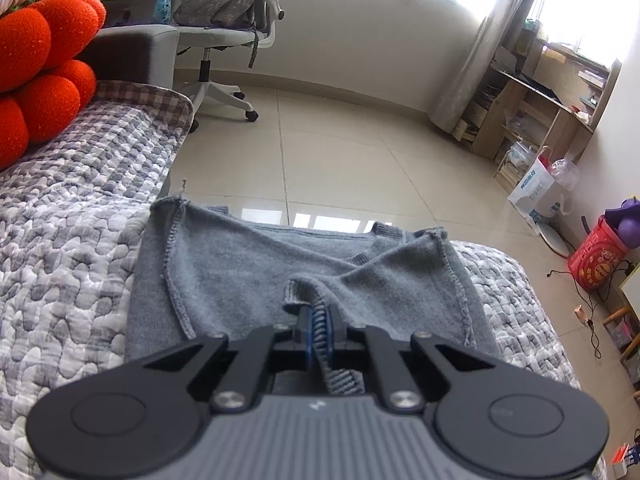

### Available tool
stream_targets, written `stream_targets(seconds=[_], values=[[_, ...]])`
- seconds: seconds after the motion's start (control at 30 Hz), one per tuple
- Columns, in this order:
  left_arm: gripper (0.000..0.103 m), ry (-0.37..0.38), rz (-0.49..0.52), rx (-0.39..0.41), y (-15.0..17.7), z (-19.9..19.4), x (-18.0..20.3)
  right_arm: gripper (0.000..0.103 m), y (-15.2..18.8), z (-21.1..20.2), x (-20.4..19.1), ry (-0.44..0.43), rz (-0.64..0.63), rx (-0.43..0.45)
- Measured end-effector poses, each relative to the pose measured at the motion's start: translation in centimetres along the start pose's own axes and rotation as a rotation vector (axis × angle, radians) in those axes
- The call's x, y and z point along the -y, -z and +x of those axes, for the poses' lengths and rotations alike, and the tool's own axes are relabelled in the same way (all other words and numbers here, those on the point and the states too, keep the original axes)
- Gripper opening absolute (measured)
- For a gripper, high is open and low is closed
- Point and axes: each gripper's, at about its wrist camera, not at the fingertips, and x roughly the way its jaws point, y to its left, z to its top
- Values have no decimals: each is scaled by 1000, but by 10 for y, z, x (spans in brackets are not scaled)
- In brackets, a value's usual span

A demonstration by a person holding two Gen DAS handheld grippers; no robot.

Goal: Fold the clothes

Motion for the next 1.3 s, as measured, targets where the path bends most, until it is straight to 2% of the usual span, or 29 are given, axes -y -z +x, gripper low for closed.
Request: stream_targets(seconds=[0.13, 0.3, 0.4, 0.47, 0.6, 0.67, 0.77, 0.9, 0.93, 1.03, 1.1, 1.13, 1.23, 1.3], values=[[6, 0, 17, 19, -5, -6, 4, 3, -9, -6, 13, -20, 77, 14], [6, 21, 40, 57, -22, -15, 4, 3, -35, -26, 42, -279, 387, 74], [6, -2, 59, 59, -27, -12, 3, 3, -49, -15, 38, -390, 470, 80], [6, -21, 65, 48, -27, -6, 1, 3, -53, -2, 30, -404, 482, 51], [6, -32, 69, 50, -23, 0, -1, 3, -51, 12, 28, -446, 622, 21], [6, -29, 67, 51, -21, 1, -2, 4, -51, 11, 27, -429, 632, 20], [6, -52, 78, 61, -17, 2, -3, 6, -45, 9, 20, -482, 594, -19], [6, -40, 39, 91, -15, -1, -10, 6, -46, 4, 19, -519, 589, -12], [6, -39, 34, 95, -13, -1, -11, 14, -46, 5, 18, -525, 574, -14], [7, -50, 40, 82, -7, 3, -11, 19, -44, -1, 22, -562, 522, 11], [8, -54, 7, 69, -6, 6, -18, 27, -44, -7, 34, -621, 542, 43], [8, -54, -17, 62, -6, 8, -22, 34, -44, -9, 43, -652, 563, 59], [10, -25, -70, 75, -6, 4, -31, 36, -43, -10, 71, -723, 635, 99], [16, 1, -97, 92, -6, -2, -36, 36, -44, -5, 91, -744, 668, 115]])
